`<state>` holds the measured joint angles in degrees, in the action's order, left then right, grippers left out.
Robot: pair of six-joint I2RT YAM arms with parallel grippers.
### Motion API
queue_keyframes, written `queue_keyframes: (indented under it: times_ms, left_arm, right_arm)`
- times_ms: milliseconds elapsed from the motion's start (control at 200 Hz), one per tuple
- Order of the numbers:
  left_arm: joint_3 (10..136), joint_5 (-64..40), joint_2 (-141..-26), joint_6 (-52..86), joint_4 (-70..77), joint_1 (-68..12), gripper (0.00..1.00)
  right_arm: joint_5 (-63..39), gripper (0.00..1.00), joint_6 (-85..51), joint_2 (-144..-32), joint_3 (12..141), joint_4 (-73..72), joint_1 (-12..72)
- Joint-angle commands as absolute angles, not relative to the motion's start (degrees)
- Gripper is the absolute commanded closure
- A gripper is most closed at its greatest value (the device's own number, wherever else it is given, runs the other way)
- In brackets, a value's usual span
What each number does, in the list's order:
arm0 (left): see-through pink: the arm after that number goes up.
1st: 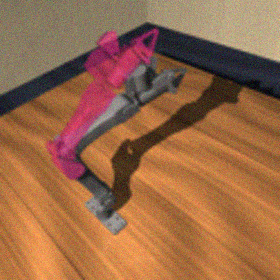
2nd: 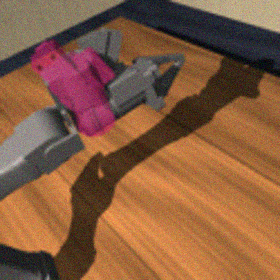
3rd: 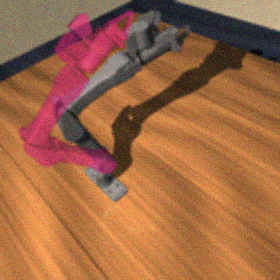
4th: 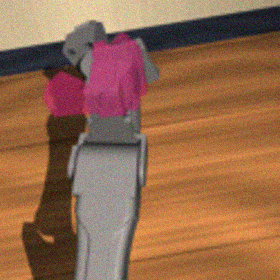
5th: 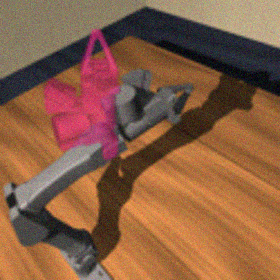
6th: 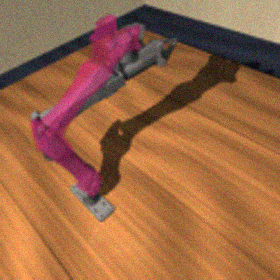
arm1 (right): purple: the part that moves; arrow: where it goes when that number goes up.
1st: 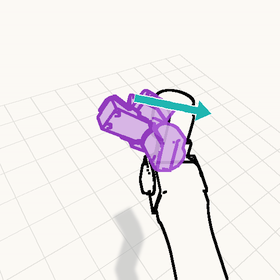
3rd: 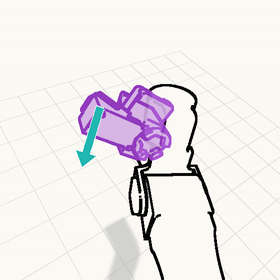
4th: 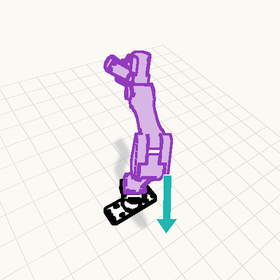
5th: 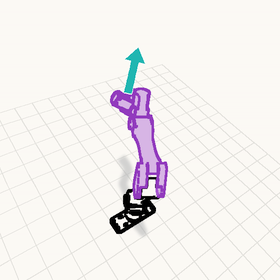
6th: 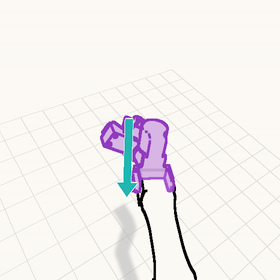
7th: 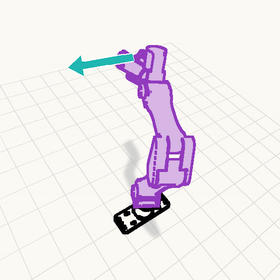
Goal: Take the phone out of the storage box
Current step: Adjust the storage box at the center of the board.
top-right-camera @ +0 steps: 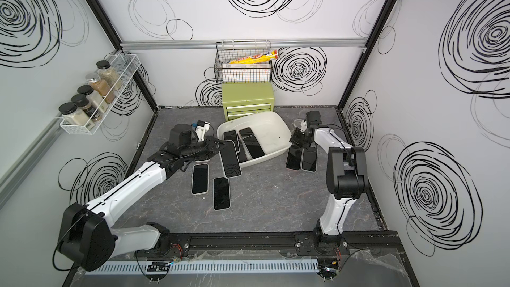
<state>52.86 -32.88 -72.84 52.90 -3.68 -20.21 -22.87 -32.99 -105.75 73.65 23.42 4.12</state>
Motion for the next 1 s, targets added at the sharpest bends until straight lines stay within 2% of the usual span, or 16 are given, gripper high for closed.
queue_keyframes:
  times_ms: [0,285,431,646,836,876,931,996]
  left_arm:
    - [53.2,-33.2,-70.1,51.5,-1.5,-19.7,1.0]
    - [51.7,-32.9,-68.1,50.7,-2.5,-19.7,1.0]
    - [50.1,-32.9,-67.2,50.5,-1.9,-20.3,1.0]
    - [47.5,-33.2,-67.1,51.1,1.7,-23.7,1.0]
    - [39.8,-33.6,-66.0,53.5,8.4,-25.7,1.0]
    - [37.9,-32.7,-65.8,54.1,10.1,-26.3,1.0]
    - [35.4,-33.1,-66.3,54.5,14.1,-27.5,1.0]
    - [33.4,-32.2,-68.0,54.3,16.5,-29.2,1.0]
  right_arm:
    - [-23.9,1.0,-42.7,-103.7,71.2,19.8,8.2]
    - [-13.7,1.0,-62.0,-88.6,54.9,13.9,13.8]
    - [-8.6,1.0,-66.2,-82.0,49.4,12.0,14.7]
    - [-11.7,1.0,-61.4,-86.2,52.3,9.5,14.7]
    - [-14.2,1.0,-60.2,-89.0,53.8,7.5,14.8]
    - [-15.0,0.88,-59.7,-88.8,53.6,7.0,14.7]
    - [-15.3,0.56,-58.7,-88.1,54.0,7.9,14.5]
    - [-16.4,0.39,-57.7,-86.9,54.2,8.2,14.6]
